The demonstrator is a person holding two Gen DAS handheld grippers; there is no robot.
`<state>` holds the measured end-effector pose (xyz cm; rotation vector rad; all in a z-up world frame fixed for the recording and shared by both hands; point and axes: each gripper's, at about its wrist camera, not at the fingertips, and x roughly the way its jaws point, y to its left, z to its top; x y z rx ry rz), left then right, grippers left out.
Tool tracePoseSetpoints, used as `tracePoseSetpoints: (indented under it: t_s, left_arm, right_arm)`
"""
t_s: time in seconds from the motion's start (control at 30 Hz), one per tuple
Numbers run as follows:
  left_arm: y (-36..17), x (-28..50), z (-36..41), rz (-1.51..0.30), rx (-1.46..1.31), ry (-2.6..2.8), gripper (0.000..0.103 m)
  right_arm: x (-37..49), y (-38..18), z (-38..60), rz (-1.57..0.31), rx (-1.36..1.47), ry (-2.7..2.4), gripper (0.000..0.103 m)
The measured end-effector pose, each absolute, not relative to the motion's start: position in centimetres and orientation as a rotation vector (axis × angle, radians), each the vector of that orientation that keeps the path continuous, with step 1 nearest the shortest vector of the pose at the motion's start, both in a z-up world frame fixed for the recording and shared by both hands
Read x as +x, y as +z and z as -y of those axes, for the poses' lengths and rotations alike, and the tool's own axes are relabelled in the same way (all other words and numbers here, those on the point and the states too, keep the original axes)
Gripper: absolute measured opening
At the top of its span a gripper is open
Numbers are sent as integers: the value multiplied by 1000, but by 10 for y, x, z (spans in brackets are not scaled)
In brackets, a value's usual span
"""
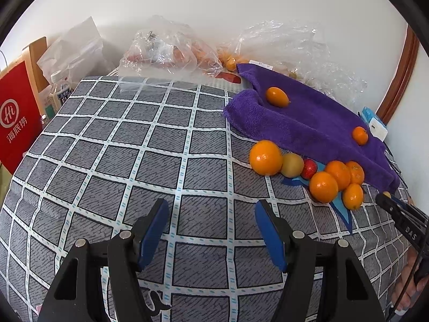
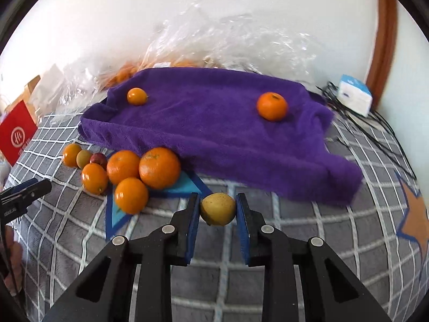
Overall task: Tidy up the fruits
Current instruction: 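Grasp the small yellow-green fruit with the right gripper, then grasp a round orange with the left gripper while the right gripper holds the yellow-green fruit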
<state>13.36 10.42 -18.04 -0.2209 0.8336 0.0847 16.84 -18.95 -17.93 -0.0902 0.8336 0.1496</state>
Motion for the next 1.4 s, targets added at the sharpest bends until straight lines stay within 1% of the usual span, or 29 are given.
tracePoseSetpoints:
  t_s: [0.27, 0.4, 0.7, 0.87, 1.03, 1.17, 1.23, 1.37, 1.4]
  left_arm:
    - [-180, 132, -105, -831, -233, 87, 65]
    - [-181, 134, -102, -844, -205, 77, 68]
    - [-180, 133, -99, -862, -181, 84, 68]
    - [-167, 132, -99, -868, -201, 73, 68]
    - [-152, 147, -83, -836, -145, 59, 68]
    - [-158, 169, -72, -845, -120, 76, 68]
    - [-165, 177, -71, -865, -133, 93, 67]
    - [-169, 184, -71, -836, -162, 60, 66]
    - [-172, 185, -70, -830, -149, 60, 63]
  right_arm:
    - [158, -192, 206, -885, -49, 109, 27]
    - [158, -192, 211, -872, -33, 99, 27]
    - [154, -190, 210, -857, -52, 77, 27]
    - [154, -182, 212, -838, -63, 82, 27]
    - [155, -186, 219, -833, -39, 74, 27]
    - [154, -185, 223, -826, -18, 94, 27]
    - [154, -186, 224, -828, -17, 98, 27]
    - [152, -186, 227, -831, 9, 104, 27]
    - [152, -187, 228, -834, 11, 106, 27]
